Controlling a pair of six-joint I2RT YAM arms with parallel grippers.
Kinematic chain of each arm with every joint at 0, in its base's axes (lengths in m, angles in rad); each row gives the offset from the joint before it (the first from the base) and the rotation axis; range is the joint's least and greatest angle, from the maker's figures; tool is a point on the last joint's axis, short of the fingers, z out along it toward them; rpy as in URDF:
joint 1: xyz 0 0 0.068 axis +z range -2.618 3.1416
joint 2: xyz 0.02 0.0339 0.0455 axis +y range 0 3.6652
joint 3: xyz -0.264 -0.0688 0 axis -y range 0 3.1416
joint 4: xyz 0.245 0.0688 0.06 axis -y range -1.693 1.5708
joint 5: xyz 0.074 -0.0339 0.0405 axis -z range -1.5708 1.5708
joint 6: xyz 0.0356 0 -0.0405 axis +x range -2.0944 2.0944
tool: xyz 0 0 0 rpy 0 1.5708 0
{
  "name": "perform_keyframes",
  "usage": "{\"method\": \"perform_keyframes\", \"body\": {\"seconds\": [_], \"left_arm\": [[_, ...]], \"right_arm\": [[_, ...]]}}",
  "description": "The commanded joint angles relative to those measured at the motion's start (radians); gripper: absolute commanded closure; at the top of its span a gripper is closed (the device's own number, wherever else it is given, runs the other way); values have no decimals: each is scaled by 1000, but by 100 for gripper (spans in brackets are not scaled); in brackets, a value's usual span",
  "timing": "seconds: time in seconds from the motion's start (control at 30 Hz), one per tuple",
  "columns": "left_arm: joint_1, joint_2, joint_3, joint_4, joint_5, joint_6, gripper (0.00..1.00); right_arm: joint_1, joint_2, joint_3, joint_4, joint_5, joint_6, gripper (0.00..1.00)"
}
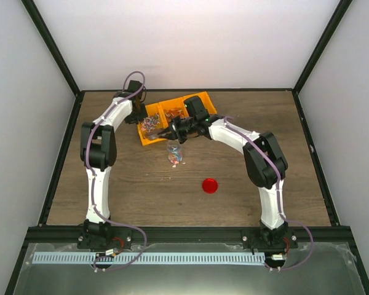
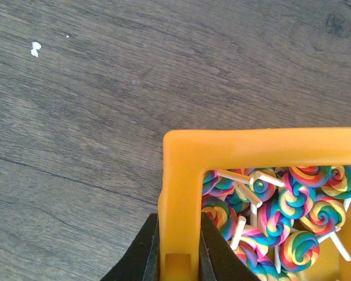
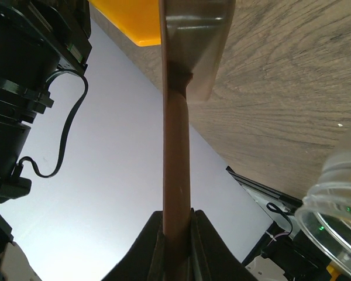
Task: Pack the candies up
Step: Scoop the fake candies from the storage box.
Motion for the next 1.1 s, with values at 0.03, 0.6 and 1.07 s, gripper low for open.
{"method": "perform_keyframes", "body": {"seconds": [0.03,0.6,1.07], "left_arm": [[6,11,34,-6,-7,2,96],[-21,22,34,-16,-2,33,96],[-36,19,28,-29,-26,74,96]], "right_arm": [[10,21,43,-70,6,53,99],[11,266,327,-207,40,16,99],[11,247,263,-97,63,-45,99]]}}
